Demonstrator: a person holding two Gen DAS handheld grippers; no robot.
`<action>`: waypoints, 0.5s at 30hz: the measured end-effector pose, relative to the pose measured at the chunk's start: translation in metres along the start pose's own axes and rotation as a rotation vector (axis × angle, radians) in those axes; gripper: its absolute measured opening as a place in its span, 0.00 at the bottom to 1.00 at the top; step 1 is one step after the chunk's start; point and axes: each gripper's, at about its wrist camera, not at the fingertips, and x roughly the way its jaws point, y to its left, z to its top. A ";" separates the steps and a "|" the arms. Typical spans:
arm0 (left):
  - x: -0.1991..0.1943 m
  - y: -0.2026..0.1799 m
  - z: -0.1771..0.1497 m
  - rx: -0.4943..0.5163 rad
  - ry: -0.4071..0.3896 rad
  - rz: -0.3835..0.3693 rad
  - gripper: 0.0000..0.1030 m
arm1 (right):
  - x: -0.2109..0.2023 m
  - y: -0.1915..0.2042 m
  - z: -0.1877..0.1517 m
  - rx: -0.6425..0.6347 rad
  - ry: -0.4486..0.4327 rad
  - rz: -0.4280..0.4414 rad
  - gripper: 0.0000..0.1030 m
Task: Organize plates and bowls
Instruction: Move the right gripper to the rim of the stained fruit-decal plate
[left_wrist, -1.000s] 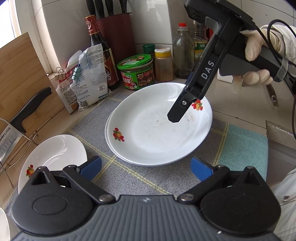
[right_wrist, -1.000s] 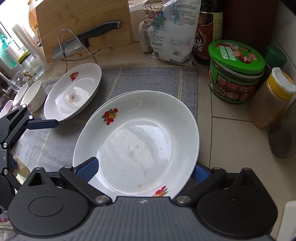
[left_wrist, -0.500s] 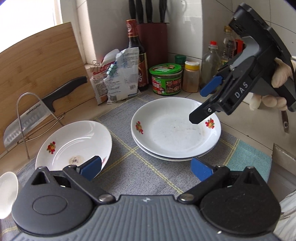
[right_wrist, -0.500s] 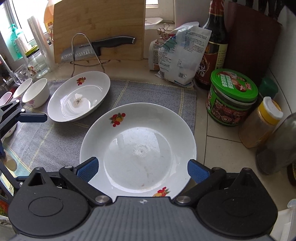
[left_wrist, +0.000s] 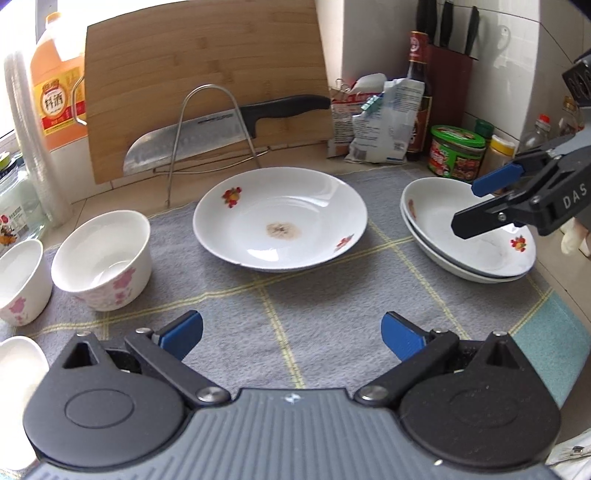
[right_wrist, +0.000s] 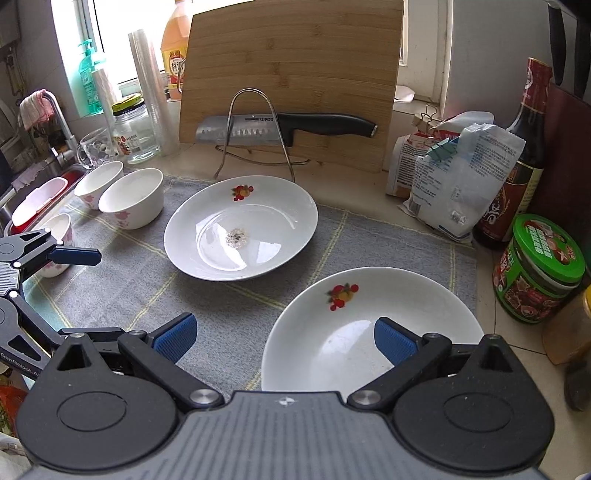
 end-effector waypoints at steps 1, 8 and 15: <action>0.003 0.005 -0.001 -0.012 0.006 0.004 0.99 | 0.003 0.004 0.002 0.000 0.005 -0.001 1.00; 0.027 0.026 -0.004 0.000 0.031 -0.028 0.99 | 0.015 0.028 0.014 0.007 0.024 -0.045 1.00; 0.053 0.029 0.002 0.049 0.041 -0.073 0.99 | 0.024 0.043 0.020 0.058 0.046 -0.107 1.00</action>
